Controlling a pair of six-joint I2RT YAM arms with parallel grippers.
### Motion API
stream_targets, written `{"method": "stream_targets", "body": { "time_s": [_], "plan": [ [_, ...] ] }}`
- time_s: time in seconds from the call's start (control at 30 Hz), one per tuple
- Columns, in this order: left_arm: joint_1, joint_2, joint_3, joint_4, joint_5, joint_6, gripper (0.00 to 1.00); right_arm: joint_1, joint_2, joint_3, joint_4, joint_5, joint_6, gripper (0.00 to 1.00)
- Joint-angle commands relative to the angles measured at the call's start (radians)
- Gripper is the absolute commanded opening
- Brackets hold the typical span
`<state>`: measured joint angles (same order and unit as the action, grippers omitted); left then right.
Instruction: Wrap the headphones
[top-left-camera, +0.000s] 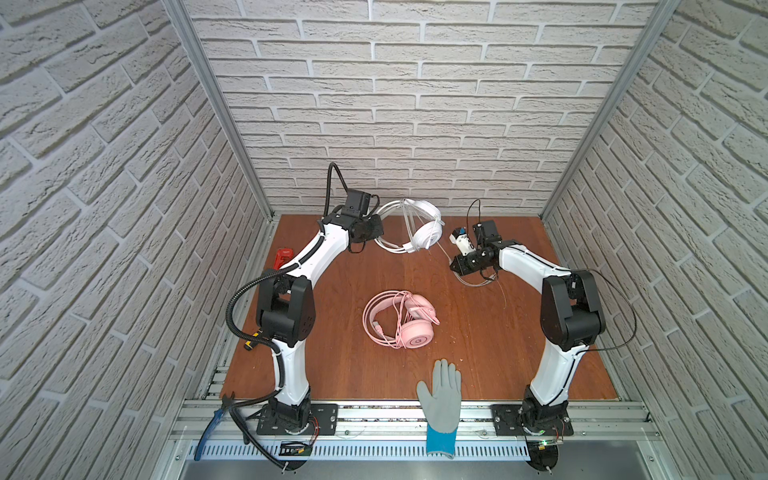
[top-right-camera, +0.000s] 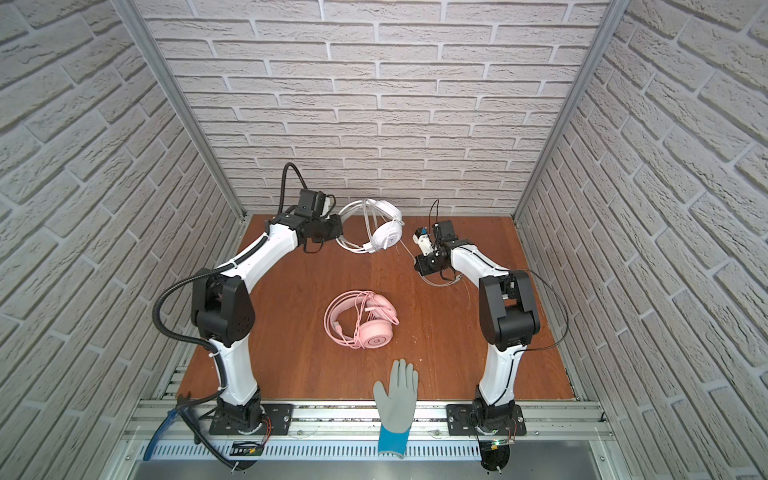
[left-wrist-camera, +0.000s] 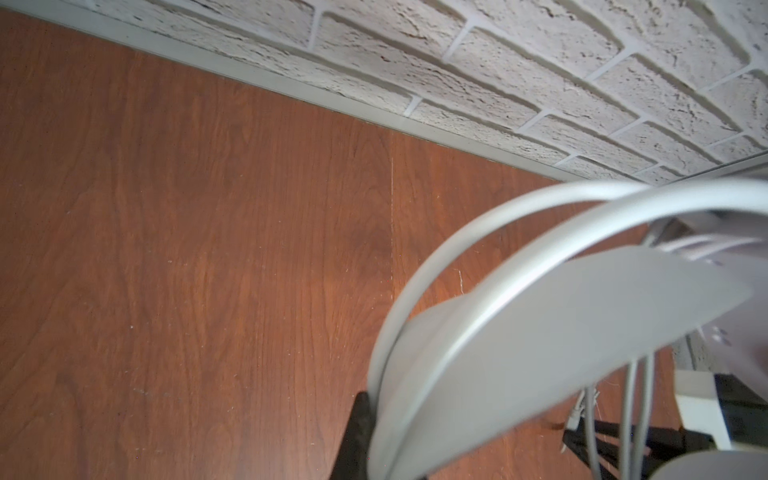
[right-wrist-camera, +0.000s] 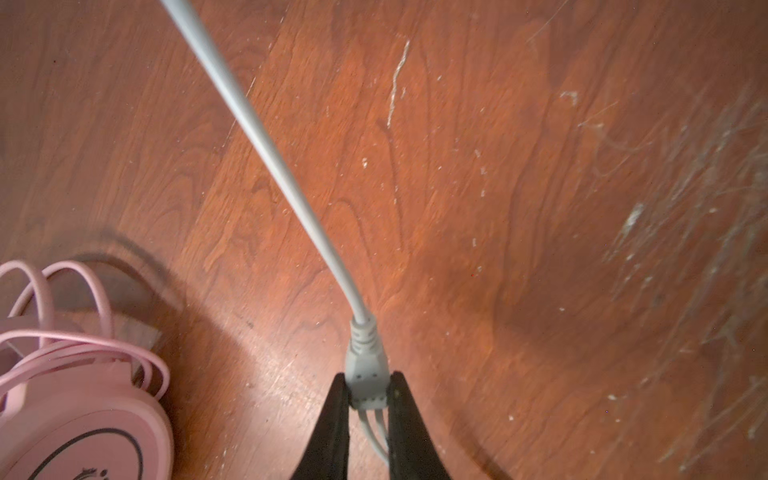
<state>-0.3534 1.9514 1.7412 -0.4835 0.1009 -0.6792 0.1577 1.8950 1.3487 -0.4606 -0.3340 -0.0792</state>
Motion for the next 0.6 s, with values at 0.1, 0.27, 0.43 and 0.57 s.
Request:
{"method": "stream_targets", "body": {
  "time_s": [0.1, 0.27, 0.43, 0.57],
  "plan": [
    [0.010, -0.031, 0.014, 0.095, -0.037, -0.061, 0.00, 0.020, -0.034, -0.077, -0.003, -0.028, 0.090, 0.06],
    [-0.010, -0.017, -0.012, 0.074, -0.033, -0.048, 0.00, 0.022, 0.030, -0.043, -0.063, 0.008, 0.111, 0.06],
    [-0.016, -0.012, -0.042, 0.060, -0.035, -0.042, 0.00, 0.025, 0.061, -0.017, -0.096, 0.048, 0.104, 0.06],
    [-0.017, -0.002, -0.043, 0.049, -0.031, -0.037, 0.00, 0.025, 0.076, 0.004, -0.134, 0.074, 0.102, 0.08]
  ]
}}
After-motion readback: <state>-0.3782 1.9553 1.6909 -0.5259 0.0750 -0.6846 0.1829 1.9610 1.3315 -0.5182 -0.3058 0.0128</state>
